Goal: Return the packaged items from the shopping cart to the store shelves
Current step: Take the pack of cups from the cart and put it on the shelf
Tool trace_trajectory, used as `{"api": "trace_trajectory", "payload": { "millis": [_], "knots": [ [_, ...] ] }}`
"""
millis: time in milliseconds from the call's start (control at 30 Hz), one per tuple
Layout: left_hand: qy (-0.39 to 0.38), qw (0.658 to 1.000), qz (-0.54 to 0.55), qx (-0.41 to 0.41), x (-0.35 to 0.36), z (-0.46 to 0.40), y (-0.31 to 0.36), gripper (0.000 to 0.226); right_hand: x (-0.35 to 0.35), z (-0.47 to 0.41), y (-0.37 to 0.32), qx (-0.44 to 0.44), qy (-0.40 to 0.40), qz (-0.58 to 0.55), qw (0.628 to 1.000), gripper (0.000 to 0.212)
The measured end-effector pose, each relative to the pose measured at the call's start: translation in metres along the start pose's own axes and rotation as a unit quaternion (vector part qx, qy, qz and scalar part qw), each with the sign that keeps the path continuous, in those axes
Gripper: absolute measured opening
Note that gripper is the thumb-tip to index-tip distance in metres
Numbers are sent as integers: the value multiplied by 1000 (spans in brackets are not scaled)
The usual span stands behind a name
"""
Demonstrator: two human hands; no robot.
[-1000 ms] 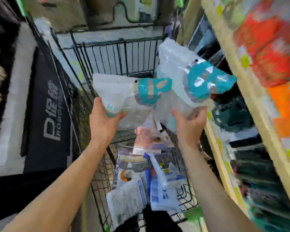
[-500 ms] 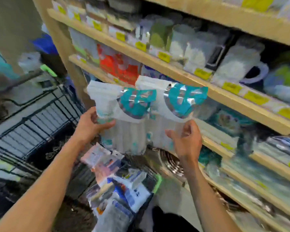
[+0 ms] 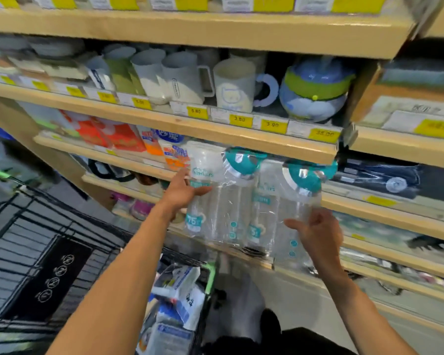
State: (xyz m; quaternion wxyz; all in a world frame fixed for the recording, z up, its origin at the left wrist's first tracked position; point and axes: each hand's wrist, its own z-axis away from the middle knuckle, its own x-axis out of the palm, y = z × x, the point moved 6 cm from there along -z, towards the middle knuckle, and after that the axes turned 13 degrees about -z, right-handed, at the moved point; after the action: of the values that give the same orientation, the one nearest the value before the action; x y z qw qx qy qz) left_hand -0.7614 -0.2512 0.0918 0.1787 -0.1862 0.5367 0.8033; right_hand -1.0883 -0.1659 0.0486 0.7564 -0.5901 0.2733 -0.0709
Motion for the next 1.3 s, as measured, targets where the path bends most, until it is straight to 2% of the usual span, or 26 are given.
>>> {"api": "trace_trajectory", "payload": {
  "millis": [100, 333, 500, 600, 733, 800, 867, 967, 1000, 1067, 1133, 1200, 1300],
  "knots": [
    [20, 1000, 3, 7, 15, -10, 17, 46, -23, -13, -8, -16, 26, -18, 999, 41],
    [29, 999, 36, 5, 30, -33, 28, 58, -36, -23, -2, 9, 53, -28, 998, 48],
    [30, 998, 49, 13, 34, -63, 44, 42, -35, -31, -8, -6, 51, -15, 999, 49],
    [42, 996, 75, 12, 34, -81, 62, 24, -28, -45, -17, -10, 46, -1, 999, 51],
    [25, 995, 72, 58, 40, -106, 69, 31, -13, -61, -23, 11, 37, 7, 999, 45],
    [46, 995, 60, 66, 42, -111, 65, 35, -8, -63, -23, 15, 51, 8, 999, 44],
    [59, 995, 31, 80, 45, -118, 60, 40, -5, -65, -23, 18, 65, 16, 998, 44],
    [110, 971, -139, 157, 47, -119, 61, 32, 0, -67, -22, -6, 86, 22, 996, 41],
    [125, 956, -197, 175, 48, -116, 62, 34, 2, -67, -21, -28, 91, 23, 995, 41],
    [137, 933, -267, 198, 52, -115, 56, 54, 4, -67, -18, -47, 96, 12, 994, 43],
    [141, 931, -266, 206, 52, -121, 41, 65, 6, -69, -14, -22, 96, 11, 995, 44],
    [144, 934, -274, 181, 51, -134, 23, 58, 6, -70, -13, 1, 106, 16, 994, 47],
    [171, 933, -276, 154, 50, -140, 11, 47, 11, -65, -17, -21, 116, 16, 993, 49]
  ]
}}
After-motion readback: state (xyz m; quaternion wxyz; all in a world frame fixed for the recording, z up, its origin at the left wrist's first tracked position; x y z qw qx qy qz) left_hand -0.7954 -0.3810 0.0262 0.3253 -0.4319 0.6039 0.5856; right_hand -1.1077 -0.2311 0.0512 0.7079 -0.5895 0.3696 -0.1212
